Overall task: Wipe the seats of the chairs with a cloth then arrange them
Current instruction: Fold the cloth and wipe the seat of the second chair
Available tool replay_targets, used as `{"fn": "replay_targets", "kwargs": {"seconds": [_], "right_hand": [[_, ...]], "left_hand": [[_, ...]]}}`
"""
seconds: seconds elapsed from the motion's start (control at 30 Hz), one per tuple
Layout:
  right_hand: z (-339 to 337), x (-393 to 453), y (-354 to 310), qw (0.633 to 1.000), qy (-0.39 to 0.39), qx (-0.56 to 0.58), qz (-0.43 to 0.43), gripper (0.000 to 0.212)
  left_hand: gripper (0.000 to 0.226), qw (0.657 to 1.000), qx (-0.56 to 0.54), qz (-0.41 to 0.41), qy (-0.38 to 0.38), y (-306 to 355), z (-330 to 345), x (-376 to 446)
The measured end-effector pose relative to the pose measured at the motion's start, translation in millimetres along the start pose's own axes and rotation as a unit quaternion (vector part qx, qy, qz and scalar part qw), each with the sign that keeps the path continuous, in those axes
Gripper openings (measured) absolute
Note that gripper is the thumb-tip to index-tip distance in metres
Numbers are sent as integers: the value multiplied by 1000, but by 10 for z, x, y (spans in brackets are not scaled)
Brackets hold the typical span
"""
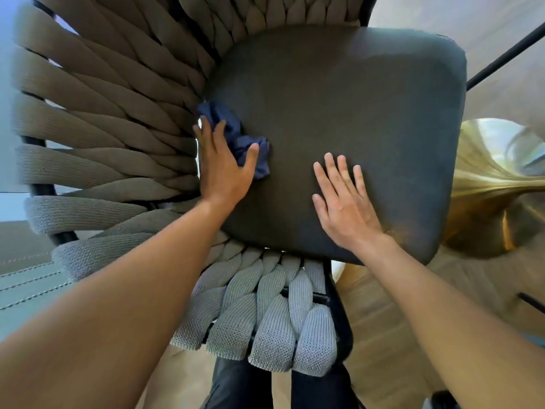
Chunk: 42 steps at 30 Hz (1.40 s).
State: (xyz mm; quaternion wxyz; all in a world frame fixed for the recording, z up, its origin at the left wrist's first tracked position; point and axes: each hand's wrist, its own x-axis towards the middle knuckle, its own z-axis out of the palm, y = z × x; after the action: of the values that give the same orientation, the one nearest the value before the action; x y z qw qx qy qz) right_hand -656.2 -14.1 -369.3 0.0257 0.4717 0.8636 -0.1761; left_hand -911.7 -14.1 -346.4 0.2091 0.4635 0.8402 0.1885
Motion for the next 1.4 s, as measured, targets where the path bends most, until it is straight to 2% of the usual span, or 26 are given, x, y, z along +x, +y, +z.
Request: {"fn": "replay_targets", "kwargs": {"seconds": [0.07, 0.2, 0.37, 0.4, 0.47, 0.5, 0.53, 0.57, 0.6, 0.67, 0.7, 0.77, 0.83, 0.93, 1.0, 1.07, 1.2, 1.3, 1.4], "right_hand": [[-10, -3, 46, 1000, 4, 1, -2, 61], [-32, 15, 167, 1000, 10, 13, 10, 60], [-39, -63, 221, 998, -4, 29, 49, 62], [-37, -90, 217, 998, -2, 32, 51, 62], [-30, -146, 226, 998, 9, 33, 47, 62], [-27, -172, 240, 998, 12, 32, 46, 62], [-31, -195, 259, 998, 13, 32, 47, 62], [-31, -218, 280, 998, 13, 34, 49, 61], [-35, -237, 301, 998, 14, 36, 49, 62], [-50, -257, 355, 998, 22, 41, 52, 61], [-60, -260, 387, 997, 28, 43, 54, 61], [-73, -261, 438, 996, 40, 48, 63, 60], [-72, -259, 464, 995, 46, 49, 69, 60], [-44, -249, 439, 996, 39, 52, 64, 60], [-26, -244, 403, 996, 36, 57, 59, 60], [-29, -237, 382, 995, 43, 64, 57, 60], [-112, -217, 441, 991, 60, 80, 85, 58], [-192, -237, 515, 983, 102, 104, 111, 55], [-273, -295, 551, 960, 184, 157, 143, 50]], "left_hand": [[89, 998, 53, -1, -35, -59, 118, 117], [63, 991, 97, 56, -75, 26, 299, 58], [60, 973, 76, 147, -160, 112, 433, -415], [59, 963, 76, 192, -176, 119, 459, -465], [56, 916, 88, 326, -218, 83, 497, -542], [56, 892, 98, 375, -231, 53, 504, -568], [55, 884, 105, 390, -233, 26, 505, -578], [53, 898, 96, 365, -227, 14, 490, -578], [52, 926, 66, 309, -209, 24, 455, -566], [52, 976, -10, 175, -129, 68, 343, -484], [52, 991, -34, 106, -80, 65, 261, -417], [52, 998, -59, -30, -13, 1, 154, -317], [56, 996, -25, -84, -14, -1, 160, -382], [68, 993, 34, -80, -85, 210, 393, -683], [63, 994, 37, -53, -92, 412, 544, -780], [59, 993, 41, -15, -112, 588, 626, -835], [64, 973, 35, 97, -208, 788, 743, -962], [60, 937, 52, 201, -283, 931, 779, -1030], [60, 928, -36, 211, -305, 1012, 617, -977]]}}
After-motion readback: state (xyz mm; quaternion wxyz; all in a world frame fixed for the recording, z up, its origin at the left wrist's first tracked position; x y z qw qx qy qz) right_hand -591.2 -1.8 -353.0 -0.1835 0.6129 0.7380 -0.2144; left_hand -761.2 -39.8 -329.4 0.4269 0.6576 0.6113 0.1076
